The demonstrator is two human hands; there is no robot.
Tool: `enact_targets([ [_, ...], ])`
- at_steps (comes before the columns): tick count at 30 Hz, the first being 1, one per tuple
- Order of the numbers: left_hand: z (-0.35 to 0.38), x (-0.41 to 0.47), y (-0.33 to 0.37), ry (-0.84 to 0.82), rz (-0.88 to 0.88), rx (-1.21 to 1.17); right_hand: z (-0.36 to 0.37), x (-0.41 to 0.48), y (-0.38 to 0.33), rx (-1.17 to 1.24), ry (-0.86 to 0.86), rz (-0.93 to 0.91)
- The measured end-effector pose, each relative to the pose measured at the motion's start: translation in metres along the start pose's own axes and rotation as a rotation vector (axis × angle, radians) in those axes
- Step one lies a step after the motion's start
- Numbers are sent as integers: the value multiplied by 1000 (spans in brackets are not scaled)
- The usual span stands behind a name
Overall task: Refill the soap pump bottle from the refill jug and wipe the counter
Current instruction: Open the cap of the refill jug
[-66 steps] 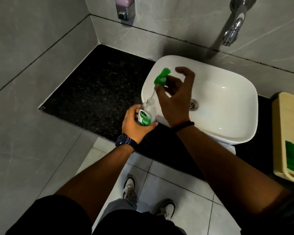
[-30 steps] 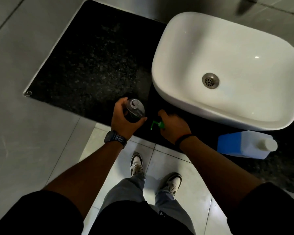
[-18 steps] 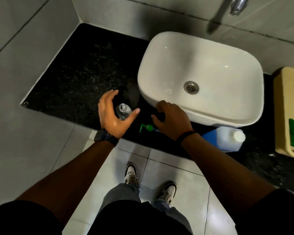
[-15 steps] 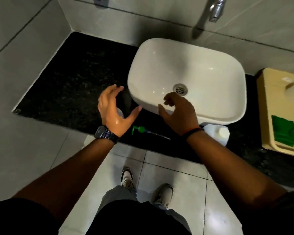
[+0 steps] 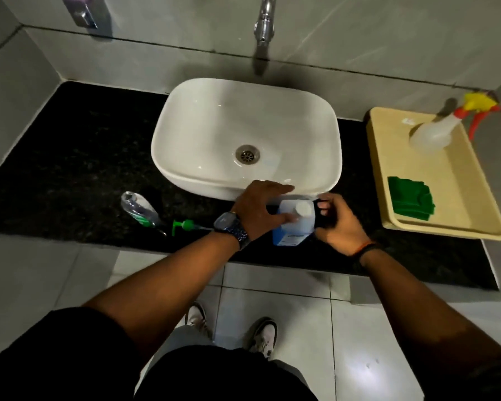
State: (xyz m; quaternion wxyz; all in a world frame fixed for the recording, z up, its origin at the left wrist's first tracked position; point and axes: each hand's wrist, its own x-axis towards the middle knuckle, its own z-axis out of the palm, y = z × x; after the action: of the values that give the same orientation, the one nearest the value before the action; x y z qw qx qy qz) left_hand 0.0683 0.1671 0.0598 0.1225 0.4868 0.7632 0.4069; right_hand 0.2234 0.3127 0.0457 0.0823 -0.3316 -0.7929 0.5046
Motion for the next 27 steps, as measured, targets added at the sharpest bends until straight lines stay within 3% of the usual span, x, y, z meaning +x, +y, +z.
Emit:
enact_targets([
  [3, 15, 3, 8, -91, 35, 40, 5, 6, 14, -74, -85, -40],
  [7, 25, 7, 15, -75, 3, 60, 17, 27, 20, -293, -175, -79],
  [14, 33, 4, 21, 38, -87, 14, 17, 23, 20, -123, -118, -152],
  [19, 41, -3, 22, 131, -179, 38, 19, 13, 17, 52, -114, -109],
  [27, 28, -12, 16, 274, -141, 63, 18, 15, 20, -15, -84, -112],
])
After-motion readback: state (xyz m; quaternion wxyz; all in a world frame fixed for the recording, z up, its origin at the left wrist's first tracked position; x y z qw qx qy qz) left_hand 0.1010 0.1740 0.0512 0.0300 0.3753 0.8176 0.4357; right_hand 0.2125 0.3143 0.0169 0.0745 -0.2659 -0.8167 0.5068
